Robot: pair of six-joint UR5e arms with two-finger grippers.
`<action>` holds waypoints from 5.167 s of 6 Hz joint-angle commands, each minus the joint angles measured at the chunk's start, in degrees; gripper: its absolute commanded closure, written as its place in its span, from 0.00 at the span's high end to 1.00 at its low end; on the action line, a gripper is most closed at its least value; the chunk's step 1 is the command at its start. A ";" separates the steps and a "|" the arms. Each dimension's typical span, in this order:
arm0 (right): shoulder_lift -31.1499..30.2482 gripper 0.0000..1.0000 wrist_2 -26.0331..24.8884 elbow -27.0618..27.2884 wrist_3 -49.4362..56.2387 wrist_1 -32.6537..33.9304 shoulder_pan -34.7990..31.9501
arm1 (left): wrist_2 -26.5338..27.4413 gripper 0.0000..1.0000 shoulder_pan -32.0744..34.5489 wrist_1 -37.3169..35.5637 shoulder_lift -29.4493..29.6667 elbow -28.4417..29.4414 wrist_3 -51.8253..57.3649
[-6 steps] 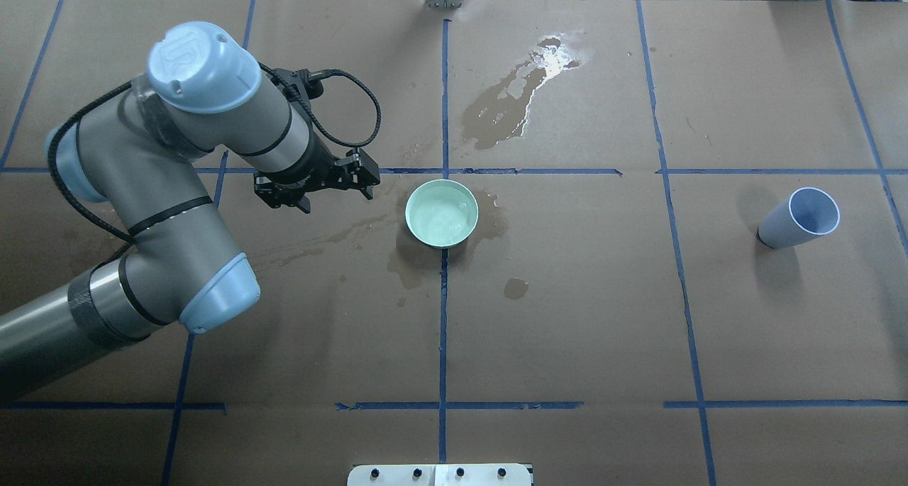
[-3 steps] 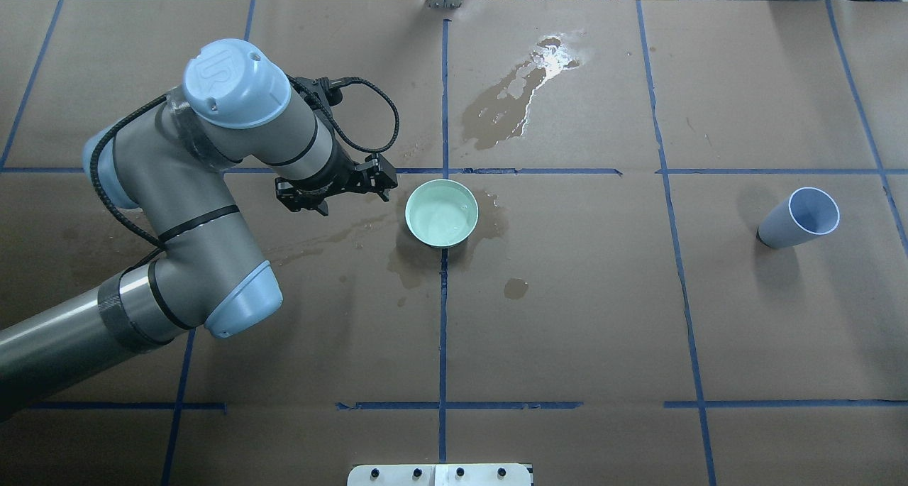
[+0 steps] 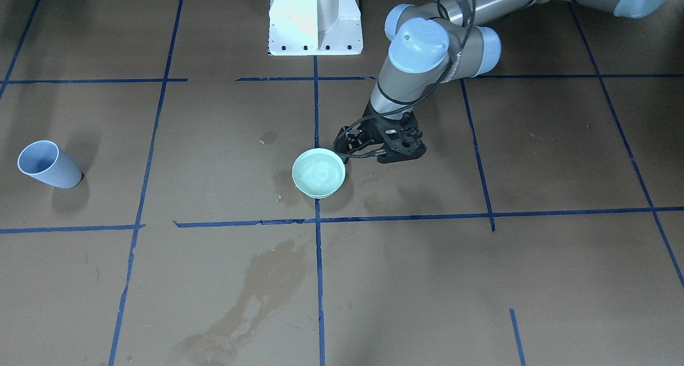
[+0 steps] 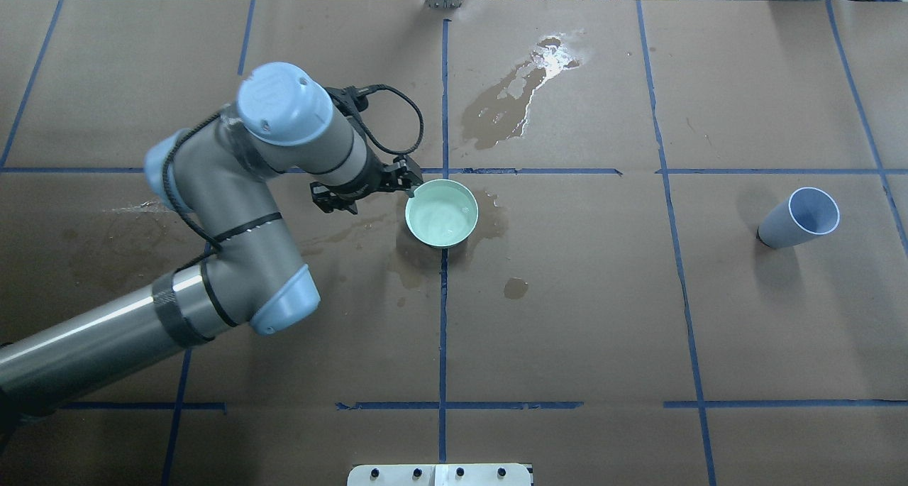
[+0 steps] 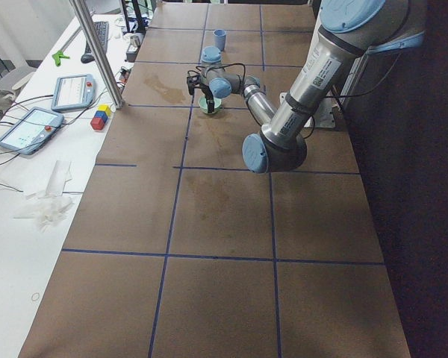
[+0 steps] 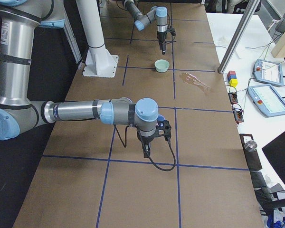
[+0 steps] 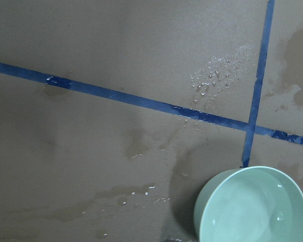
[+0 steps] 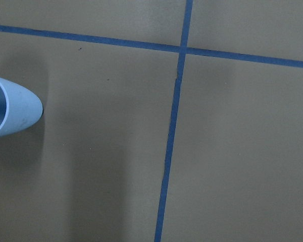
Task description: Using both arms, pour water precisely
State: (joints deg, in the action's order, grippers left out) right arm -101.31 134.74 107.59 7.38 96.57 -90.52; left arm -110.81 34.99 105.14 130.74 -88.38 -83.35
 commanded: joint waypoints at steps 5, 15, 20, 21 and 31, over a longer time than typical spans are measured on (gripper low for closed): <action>-0.02 1.00 0.00 -0.27 0.00 0.11 -0.01 | 2.79 0.73 -4.04 4.28 3.56 8.75 -2.87; 0.24 1.00 0.09 -0.36 -0.09 0.11 0.34 | -6.13 0.00 2.95 4.37 -3.25 0.37 2.71; 0.24 1.00 0.00 -0.36 0.09 0.02 0.69 | -26.34 0.00 24.90 4.72 -24.35 -7.86 33.79; 0.33 1.00 0.00 -0.36 0.18 0.02 0.69 | -29.87 0.00 29.48 4.63 -28.04 -7.77 40.74; 0.41 1.00 0.00 -0.27 0.53 -0.07 0.69 | -26.24 0.00 32.89 30.91 -40.21 9.02 44.42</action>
State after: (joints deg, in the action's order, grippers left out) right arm -100.90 134.74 107.32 7.78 96.50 -89.82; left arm -139.87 69.80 134.64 90.45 -80.29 -37.66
